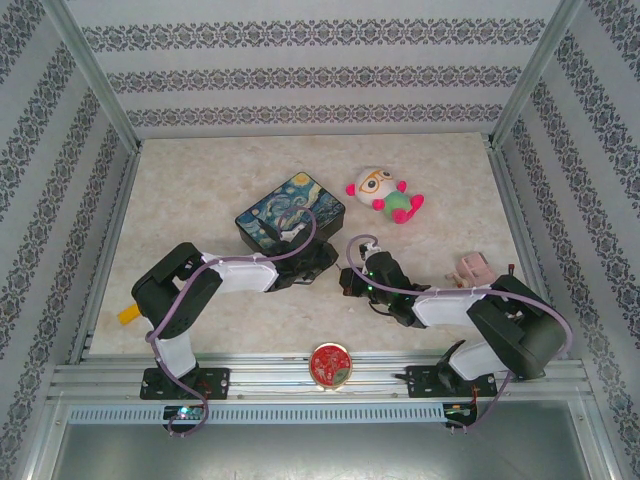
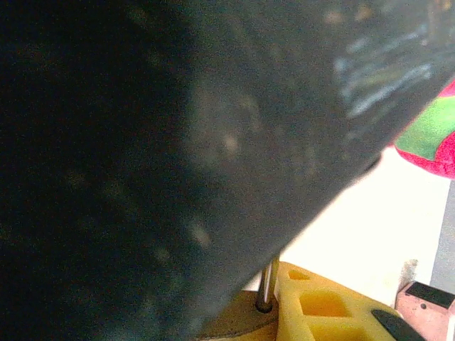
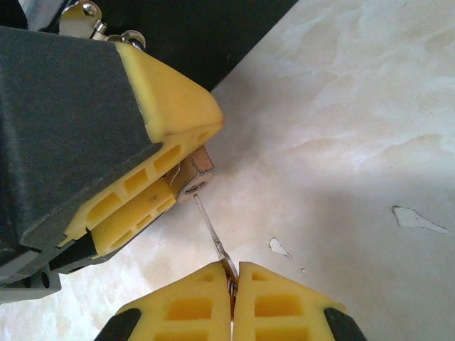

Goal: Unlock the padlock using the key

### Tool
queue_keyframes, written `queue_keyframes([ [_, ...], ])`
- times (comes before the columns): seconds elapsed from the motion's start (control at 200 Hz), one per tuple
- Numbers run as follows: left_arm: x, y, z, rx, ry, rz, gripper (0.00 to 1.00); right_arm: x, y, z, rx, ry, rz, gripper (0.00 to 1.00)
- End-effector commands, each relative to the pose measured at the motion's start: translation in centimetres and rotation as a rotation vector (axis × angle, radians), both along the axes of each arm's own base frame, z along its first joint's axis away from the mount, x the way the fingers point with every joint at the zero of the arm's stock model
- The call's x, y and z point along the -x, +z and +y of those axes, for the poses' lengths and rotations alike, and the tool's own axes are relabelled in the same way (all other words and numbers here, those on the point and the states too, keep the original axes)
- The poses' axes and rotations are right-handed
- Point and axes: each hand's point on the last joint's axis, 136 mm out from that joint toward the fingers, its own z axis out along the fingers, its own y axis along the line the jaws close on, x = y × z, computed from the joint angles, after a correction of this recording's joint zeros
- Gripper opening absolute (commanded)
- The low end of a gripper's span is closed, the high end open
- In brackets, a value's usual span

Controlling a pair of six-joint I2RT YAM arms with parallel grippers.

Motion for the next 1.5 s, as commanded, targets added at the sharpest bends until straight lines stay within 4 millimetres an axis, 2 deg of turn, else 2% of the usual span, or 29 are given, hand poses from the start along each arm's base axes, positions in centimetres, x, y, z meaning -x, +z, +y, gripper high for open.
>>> queue_keyframes([
  [0.0, 0.7, 0.6, -1.3, 0.118, 0.004, 0.038, 0.24, -0.1, 0.0, -0.2, 0.011, -0.016, -0.017, 0.0],
  [0.375, 0.7, 0.7, -1.3, 0.126, 0.004, 0.027, 0.23, -0.5, -0.5, 0.7, 0.006, 0.001, -0.007, 0.0],
  [1.494, 0.6, 0.5, -1.5, 0.136, -0.006, 0.023, 0.23, -1.5, 0.7, 2.0, -0.036, 0.017, -0.033, 0.0],
])
